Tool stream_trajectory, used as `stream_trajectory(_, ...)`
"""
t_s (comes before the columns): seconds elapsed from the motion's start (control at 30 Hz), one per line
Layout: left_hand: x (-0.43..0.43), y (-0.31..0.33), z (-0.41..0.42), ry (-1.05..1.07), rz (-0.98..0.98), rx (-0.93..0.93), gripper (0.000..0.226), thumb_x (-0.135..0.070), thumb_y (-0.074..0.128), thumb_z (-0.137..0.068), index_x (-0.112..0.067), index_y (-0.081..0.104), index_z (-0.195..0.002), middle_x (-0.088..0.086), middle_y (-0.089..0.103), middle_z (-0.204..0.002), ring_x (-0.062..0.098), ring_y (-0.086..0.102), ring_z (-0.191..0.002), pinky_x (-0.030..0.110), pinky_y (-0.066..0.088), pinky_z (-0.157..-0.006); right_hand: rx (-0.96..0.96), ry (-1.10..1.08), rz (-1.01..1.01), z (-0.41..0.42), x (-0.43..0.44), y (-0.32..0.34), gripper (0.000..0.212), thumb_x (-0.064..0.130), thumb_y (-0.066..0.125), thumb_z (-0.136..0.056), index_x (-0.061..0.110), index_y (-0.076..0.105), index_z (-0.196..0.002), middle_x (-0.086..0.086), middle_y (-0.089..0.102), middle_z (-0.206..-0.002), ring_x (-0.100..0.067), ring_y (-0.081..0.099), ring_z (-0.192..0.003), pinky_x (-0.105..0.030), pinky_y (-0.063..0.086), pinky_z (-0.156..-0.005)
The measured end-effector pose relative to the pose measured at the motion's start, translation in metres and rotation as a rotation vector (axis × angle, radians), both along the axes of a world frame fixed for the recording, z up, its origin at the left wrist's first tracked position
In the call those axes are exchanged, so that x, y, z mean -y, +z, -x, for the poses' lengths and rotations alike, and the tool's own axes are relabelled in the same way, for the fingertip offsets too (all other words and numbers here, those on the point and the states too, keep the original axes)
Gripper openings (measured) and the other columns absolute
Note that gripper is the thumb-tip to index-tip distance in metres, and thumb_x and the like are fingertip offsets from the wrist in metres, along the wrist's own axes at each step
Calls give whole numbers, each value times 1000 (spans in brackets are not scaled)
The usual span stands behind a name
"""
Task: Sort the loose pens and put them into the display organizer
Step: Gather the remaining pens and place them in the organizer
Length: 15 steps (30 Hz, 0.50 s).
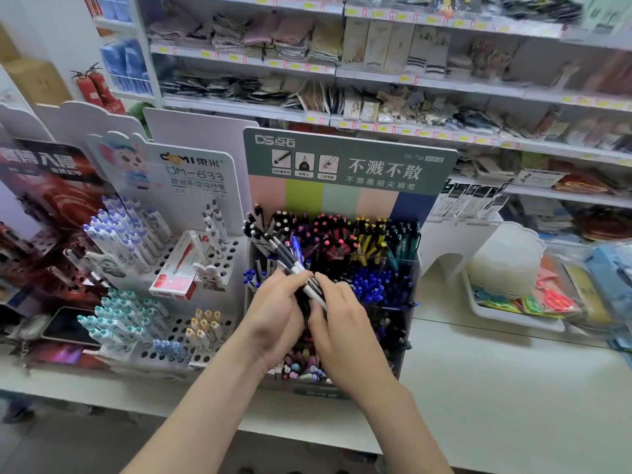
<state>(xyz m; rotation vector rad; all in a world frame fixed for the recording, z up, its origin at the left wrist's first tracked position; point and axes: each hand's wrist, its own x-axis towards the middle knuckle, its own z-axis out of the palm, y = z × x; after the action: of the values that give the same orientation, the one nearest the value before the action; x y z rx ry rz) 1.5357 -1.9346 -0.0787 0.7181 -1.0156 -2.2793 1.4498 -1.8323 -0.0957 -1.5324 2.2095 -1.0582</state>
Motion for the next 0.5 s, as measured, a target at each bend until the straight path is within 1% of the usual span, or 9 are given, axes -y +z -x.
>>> stream_trajectory(0.07,1,-1,-1,-24,-3,-34,26,-8,53,-90,-11,49,-115,13,56,-98,27,57,-98,40,53,-92,57,6,-25,-2,0,0,54,25,38,-114,23,27,-166,5,43,-123,-11,51,-99,-32,48,-88)
stream_trajectory(0.1,1,-1,-1,-29,8,-32,28,-7,52,-87,-12,49,-114,13,55,-97,27,56,-98,39,53,-90,92,11,-27,-2,0,0,55,25,37,-114,24,23,-168,6,43,-123,-10,50,-101,-27,47,-89)
stream_trajectory(0.17,0,1,0,-15,41,-10,21,1,44,-92,-10,53,-108,13,58,-92,23,62,-90,36,55,-84,146,9,-26,-2,0,0,54,26,35,-115,28,22,-168,6,45,-122,-5,50,-106,-17,44,-90)
stream_trajectory(0.2,-1,1,0,-8,63,10,21,6,41,-95,-7,55,-103,12,62,-89,21,64,-85,36,55,-81,152,5,-25,0,0,0,54,26,35,-115,29,23,-168,6,47,-122,-3,50,-107,-13,42,-91)
stream_trajectory(0.23,-1,1,1,1,87,43,23,8,38,-97,-5,57,-99,11,64,-87,20,64,-82,36,53,-79,146,6,-24,3,0,0,52,26,34,-116,31,26,-167,6,49,-122,-3,50,-108,-12,41,-91)
stream_trajectory(0.3,1,-1,1,32,142,129,29,8,37,-99,-7,62,-98,10,66,-86,17,61,-77,36,49,-73,111,25,-18,7,1,2,47,23,35,-115,34,36,-160,7,53,-120,-4,51,-105,-18,43,-90)
stream_trajectory(0.37,4,-4,1,100,193,229,32,7,38,-99,-9,65,-103,6,64,-86,13,54,-71,34,46,-68,60,26,-22,8,4,7,34,21,35,-115,31,47,-145,5,53,-108,-8,51,-94,-28,45,-83)
stream_trajectory(0.43,13,-9,-1,227,219,335,31,2,38,-100,-14,63,-109,2,59,-87,13,49,-69,33,43,-65,3,-39,-12,13,13,17,21,22,34,-114,24,50,-127,3,49,-101,-12,48,-82,-34,44,-74)
stream_trajectory(0.5,24,-15,-5,359,264,427,21,-9,41,-101,-19,58,-110,1,54,-88,17,47,-73,36,42,-68,-66,-82,-1,21,24,32,13,22,36,-113,22,49,-115,2,47,-96,-13,47,-77,-34,41,-67)
